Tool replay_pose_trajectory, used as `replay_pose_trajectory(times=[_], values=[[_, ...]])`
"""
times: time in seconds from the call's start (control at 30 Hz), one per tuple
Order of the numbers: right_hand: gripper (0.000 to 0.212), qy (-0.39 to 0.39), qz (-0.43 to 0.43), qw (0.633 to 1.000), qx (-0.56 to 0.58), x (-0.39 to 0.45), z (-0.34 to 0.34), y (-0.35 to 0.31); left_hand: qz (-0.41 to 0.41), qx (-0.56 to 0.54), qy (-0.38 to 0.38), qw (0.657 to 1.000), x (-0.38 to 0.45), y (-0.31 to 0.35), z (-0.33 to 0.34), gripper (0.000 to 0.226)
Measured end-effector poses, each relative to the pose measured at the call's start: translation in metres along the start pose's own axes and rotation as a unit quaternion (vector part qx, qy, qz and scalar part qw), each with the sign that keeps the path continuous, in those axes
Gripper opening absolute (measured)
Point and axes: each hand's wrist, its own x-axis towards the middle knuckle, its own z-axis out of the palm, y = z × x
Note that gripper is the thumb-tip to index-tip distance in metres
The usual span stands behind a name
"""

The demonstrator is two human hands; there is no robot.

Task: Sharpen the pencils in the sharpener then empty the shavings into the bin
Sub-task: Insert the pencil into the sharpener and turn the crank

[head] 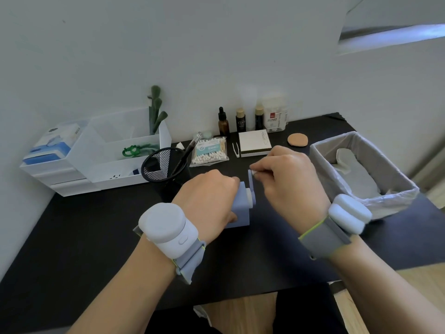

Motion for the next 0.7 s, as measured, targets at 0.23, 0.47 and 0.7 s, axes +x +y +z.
replay_pose_trajectory(times=[0.23,0.47,0.7], values=[[0.020,-0.092,0.070,0.993,-0.019,0.000,0.023,0.011,0.010,-0.001,0.022,1.000,-0.002,0.000,0.003,0.029],[0.021,-0.132,0.077,0.988,-0.036,-0.031,0.028,0.013,0.009,0.008,0.021,1.000,-0.001,0.001,0.002,0.031],[0.015,-0.130,0.058,0.989,-0.032,-0.052,0.021,0.010,0.005,0.005,0.024,1.000,-0.002,0.001,0.003,0.034]])
